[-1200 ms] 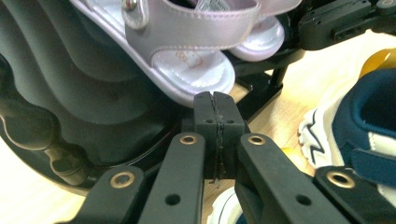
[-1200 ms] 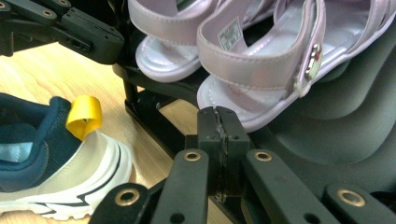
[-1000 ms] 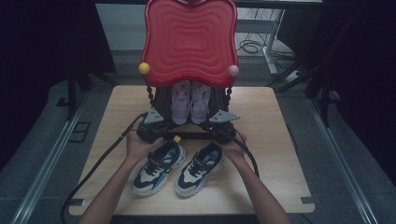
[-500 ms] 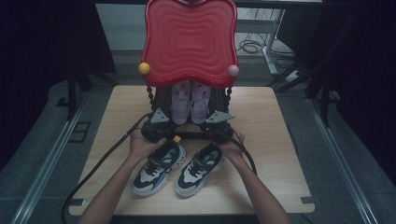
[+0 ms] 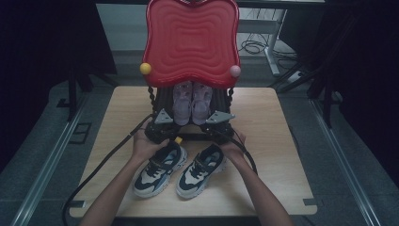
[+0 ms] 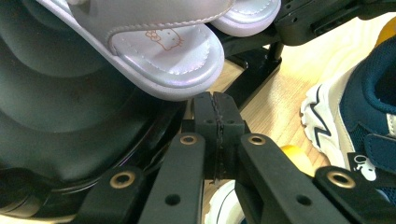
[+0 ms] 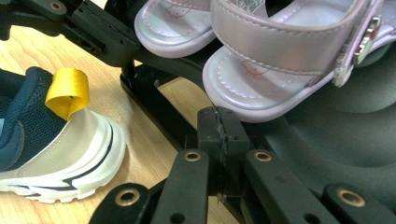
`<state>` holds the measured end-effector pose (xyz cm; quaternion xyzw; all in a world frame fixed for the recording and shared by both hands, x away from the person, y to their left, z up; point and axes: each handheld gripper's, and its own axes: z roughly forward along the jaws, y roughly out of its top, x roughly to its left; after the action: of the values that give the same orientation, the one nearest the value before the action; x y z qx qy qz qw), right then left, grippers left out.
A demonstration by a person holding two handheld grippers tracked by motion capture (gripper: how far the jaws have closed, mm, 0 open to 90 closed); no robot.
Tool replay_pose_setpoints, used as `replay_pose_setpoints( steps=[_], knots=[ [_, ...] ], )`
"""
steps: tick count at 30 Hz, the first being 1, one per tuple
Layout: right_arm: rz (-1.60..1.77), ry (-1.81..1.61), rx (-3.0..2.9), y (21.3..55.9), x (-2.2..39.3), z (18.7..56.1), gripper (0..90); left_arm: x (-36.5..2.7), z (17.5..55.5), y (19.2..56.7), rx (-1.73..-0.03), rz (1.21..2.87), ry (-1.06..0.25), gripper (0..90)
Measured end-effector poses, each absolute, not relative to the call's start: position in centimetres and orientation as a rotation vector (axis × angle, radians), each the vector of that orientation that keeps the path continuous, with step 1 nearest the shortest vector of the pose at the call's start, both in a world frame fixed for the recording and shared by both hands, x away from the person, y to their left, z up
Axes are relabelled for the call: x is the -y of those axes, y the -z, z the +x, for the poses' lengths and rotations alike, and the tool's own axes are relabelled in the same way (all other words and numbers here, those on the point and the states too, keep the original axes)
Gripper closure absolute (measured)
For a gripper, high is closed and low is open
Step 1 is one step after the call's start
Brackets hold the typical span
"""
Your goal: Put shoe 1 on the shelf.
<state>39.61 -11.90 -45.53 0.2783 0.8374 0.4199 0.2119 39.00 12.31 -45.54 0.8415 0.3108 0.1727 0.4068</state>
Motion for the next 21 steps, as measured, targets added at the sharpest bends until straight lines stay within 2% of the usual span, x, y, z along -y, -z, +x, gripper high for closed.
replay_pose_setpoints(
  steps=[21],
  knots=[
    [0.781,-1.192,-2.314,45.2,12.2,39.7,89.1,-11.9,40.3,45.2,-0.822,2.116,-0.401,90.0]
  ],
)
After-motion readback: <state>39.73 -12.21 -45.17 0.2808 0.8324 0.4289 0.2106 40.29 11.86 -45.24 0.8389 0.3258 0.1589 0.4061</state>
